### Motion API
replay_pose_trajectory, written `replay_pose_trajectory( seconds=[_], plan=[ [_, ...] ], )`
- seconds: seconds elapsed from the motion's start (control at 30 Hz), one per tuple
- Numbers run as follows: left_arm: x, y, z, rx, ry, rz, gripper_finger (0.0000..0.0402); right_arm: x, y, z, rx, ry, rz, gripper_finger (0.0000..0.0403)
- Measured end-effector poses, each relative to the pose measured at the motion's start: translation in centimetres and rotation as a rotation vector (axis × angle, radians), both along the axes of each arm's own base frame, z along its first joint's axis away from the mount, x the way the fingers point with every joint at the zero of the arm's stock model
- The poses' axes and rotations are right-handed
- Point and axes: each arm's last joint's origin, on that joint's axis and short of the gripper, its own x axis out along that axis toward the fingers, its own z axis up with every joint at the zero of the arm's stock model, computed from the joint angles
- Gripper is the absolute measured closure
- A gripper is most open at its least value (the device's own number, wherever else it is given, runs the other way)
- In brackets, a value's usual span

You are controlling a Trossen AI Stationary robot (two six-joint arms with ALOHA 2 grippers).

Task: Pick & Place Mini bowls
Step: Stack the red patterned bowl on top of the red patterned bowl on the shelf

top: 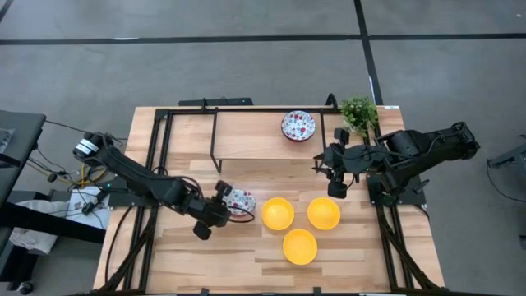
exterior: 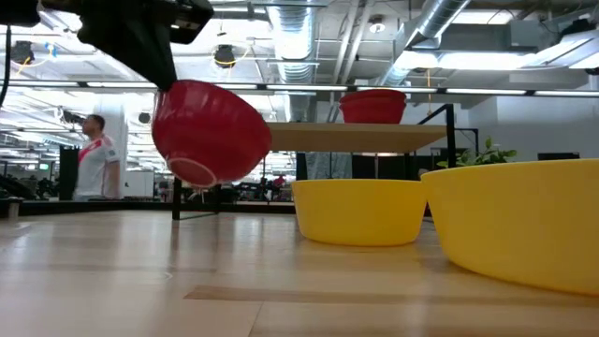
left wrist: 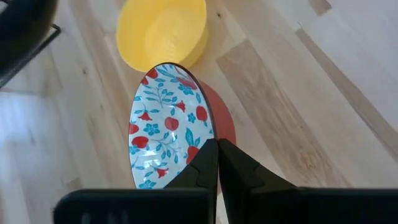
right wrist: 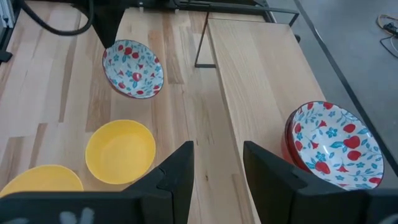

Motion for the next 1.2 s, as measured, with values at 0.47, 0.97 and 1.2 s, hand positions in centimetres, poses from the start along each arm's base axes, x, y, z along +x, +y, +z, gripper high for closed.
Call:
replay_pose_trajectory(
  seconds=[0.47, 0.97, 1.2],
  plan=[
    [0.7, -0.4, -1.0, -0.003, 0.017, 0.006, 0.0396, 0.0, 0.0, 0.0, 0.0, 0.0, 0.0, 0.0274],
    [0.8, -0.5, -1.1, -0.002, 0.013, 0.007, 0.0397, 1.3, 0.4, -1.0, 0.083, -0.077, -0.029, 0.0274],
    [0.8, -0.4, -1.1, -0.002, 0.014, 0.007, 0.0397, 4.5, 1.5, -5.3, 0.145, 0.025, 0.094, 0.0274]
  ],
)
